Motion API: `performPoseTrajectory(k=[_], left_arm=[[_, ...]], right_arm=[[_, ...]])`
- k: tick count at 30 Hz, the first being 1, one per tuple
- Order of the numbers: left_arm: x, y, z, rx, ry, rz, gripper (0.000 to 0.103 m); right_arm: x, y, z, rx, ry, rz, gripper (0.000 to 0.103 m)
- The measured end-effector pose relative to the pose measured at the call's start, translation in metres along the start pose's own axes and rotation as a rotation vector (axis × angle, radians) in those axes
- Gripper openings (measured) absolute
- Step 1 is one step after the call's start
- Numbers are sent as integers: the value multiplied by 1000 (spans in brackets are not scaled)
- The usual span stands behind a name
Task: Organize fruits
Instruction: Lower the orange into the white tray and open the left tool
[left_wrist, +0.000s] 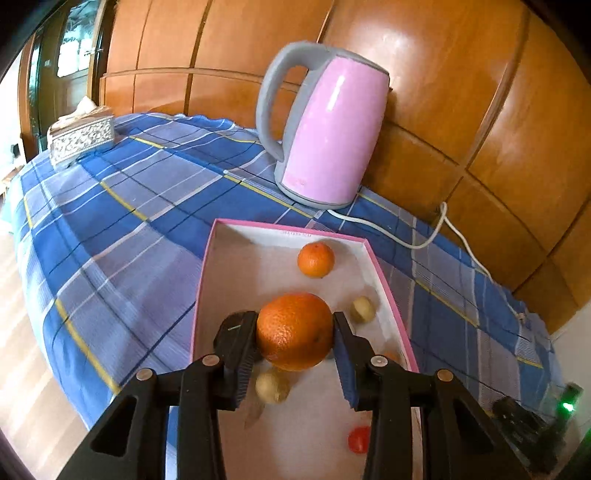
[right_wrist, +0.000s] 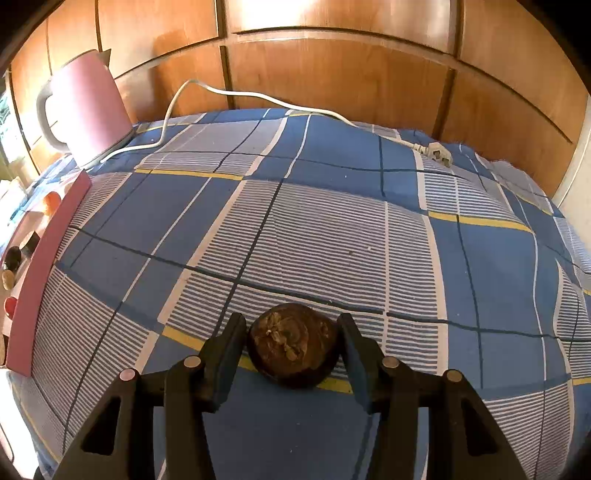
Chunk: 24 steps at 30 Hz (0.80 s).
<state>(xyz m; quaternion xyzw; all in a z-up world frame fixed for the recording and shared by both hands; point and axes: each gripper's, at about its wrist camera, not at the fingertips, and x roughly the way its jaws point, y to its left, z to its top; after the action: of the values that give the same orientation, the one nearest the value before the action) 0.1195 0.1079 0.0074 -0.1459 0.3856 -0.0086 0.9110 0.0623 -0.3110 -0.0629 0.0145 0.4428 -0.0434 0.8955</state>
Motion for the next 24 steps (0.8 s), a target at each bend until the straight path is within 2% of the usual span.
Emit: performPoseTrajectory(k=[4,7,9,16,24], left_arm=[[22,-4,15,9,5,25,42],[27,-7,19,19,-14,61,57],[24,-10,17,32,-30,70,60],[7,-11,-8,29,-37,115,61],[-28,-26,-37,88,-82,124,75]], right_arm=[[0,1,0,-9,-3,-6,51],[0,0,-1,-6,-5,-3,51],[-1,0,-1,-5,-7,-2,51],[-1,0,-1,2,-8,2,51],[-1,-1,-1,2,-4,10,52]])
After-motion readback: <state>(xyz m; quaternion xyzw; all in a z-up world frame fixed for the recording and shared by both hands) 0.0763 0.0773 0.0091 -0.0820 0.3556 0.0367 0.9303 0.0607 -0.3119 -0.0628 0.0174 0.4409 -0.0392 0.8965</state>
